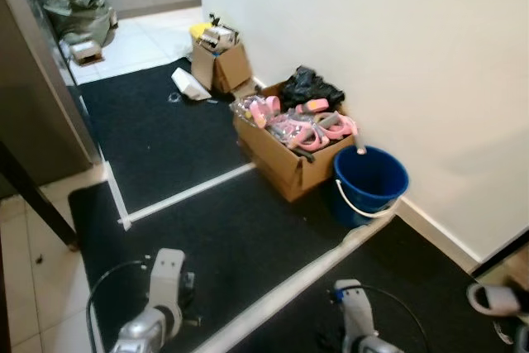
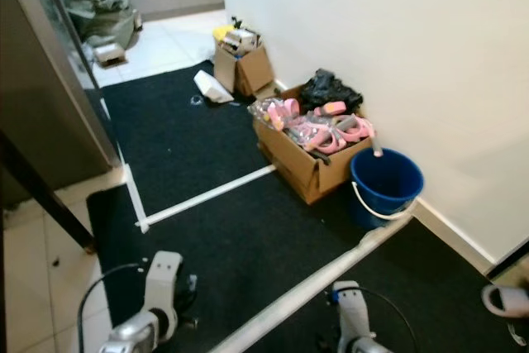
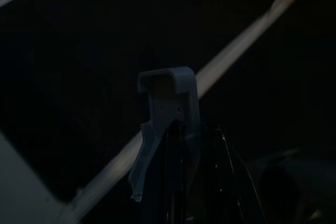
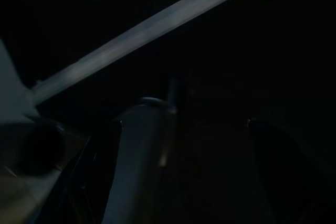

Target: Picking trash to rubbish bin

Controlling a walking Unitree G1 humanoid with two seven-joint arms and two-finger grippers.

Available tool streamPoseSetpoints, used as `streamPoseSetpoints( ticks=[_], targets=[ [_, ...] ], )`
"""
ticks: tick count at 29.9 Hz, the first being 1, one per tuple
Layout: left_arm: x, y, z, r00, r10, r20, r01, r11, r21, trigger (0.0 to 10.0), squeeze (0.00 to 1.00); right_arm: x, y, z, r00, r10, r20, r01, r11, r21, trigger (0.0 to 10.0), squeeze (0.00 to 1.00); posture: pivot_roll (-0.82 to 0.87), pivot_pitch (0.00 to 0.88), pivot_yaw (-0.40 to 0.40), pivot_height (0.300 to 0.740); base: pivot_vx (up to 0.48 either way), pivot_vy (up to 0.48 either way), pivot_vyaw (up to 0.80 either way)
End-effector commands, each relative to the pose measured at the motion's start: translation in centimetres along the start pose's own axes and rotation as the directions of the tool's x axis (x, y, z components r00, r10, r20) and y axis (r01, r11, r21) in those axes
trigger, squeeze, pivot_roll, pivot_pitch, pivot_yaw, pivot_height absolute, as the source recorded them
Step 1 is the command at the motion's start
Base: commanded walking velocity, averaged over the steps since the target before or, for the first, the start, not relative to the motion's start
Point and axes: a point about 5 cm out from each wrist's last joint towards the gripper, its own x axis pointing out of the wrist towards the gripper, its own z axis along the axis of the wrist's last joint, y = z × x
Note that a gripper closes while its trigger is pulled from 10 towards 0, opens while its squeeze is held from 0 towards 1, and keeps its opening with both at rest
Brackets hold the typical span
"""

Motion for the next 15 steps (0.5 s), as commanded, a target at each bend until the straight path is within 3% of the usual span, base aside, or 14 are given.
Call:
streamPoseSetpoints(
  ticks=[1, 5, 15],
  targets=[
    [-0.31, 0.19, -0.82, 1.000, 0.005, -0.025, -0.005, 1.000, -0.001, 10.0, 0.00, -0.03, -0.02, -0.29, 1.000, 0.001, -0.007, -0.001, 1.000, 0.017, 10.0, 0.00, -0.10, 0.077, 0.011, 0.740, 0.349, 0.000, 0.00],
    [-0.33, 0.20, -0.95, 1.000, 0.005, -0.029, -0.005, 1.000, -0.003, 10.0, 0.00, -0.10, -0.20, -0.51, 1.000, -0.001, -0.016, 0.002, 1.000, 0.016, 10.0, 0.00, -0.10, 0.080, 0.012, 0.740, 0.350, 0.000, -0.22],
    [-0.46, 0.29, -1.30, 0.999, 0.005, -0.041, -0.005, 1.000, -0.004, 10.0, 0.00, -0.18, -0.47, -0.92, 0.999, -0.014, -0.029, 0.014, 1.000, 0.023, 10.0, 0.00, -0.11, 0.078, 0.019, 0.740, 0.350, 0.000, -0.80]
  ],
)
